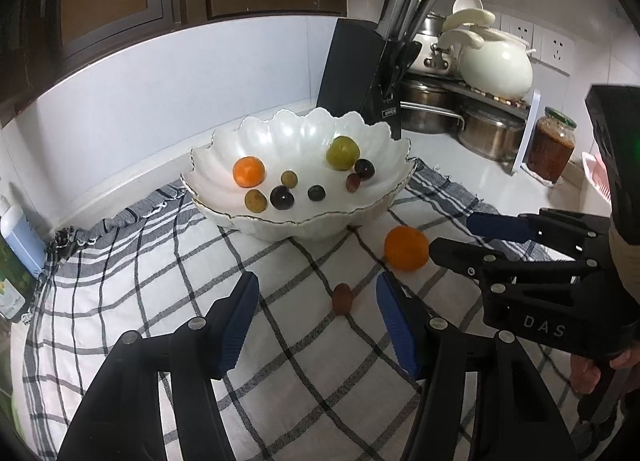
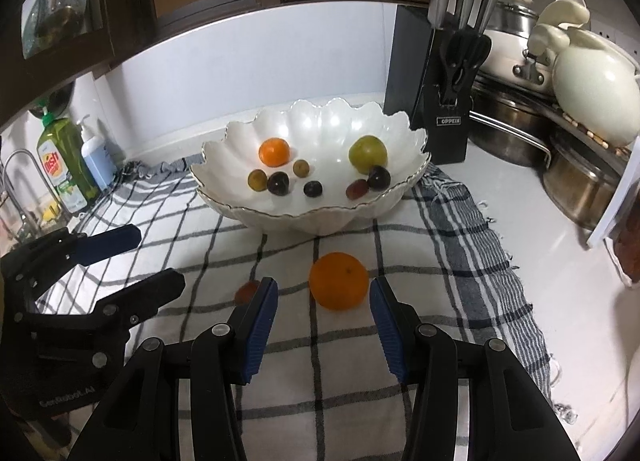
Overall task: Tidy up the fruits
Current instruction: 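Lower the right gripper to the mandarin while the left approaches the small brown date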
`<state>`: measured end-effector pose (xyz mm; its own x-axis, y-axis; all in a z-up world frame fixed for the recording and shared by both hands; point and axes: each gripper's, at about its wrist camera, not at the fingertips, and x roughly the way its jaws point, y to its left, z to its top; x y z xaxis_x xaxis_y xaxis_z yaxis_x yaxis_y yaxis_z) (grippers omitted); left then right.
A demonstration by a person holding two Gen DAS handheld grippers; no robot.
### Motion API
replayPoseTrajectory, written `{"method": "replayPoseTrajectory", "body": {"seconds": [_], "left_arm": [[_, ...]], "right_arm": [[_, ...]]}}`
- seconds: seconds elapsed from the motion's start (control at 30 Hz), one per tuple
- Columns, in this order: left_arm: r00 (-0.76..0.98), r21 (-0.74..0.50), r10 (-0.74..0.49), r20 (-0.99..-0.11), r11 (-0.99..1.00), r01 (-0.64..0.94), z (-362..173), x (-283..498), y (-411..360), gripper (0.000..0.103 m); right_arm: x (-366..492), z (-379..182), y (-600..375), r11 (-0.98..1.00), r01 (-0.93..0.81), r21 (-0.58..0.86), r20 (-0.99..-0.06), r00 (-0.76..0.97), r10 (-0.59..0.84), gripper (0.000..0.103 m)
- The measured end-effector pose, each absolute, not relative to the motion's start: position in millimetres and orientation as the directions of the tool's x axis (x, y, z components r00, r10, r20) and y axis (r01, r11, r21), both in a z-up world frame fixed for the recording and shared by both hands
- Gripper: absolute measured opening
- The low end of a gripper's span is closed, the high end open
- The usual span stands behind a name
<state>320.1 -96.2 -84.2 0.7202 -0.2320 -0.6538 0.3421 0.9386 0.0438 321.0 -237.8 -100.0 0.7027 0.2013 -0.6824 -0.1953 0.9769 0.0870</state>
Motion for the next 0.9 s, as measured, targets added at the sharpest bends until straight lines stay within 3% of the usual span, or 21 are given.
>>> {"method": "replayPoseTrajectory", "body": {"seconds": [0.3,0.9], "left_arm": [[0.724,0.066,-0.226,-0.652,0.934,0.351,-99,325,-103,0.051],[0.601,0.006,-0.268,-0.753,0.910,0.414,-135,357,-117,0.036]], "right_arm": [[331,-113,-239,0.976,-0.186,0.112,-0.702,0.680,0.210,0.049],[360,-139,-241,0.970,-0.178,0.169,-0.752,0.613,0.243,0.049]]}}
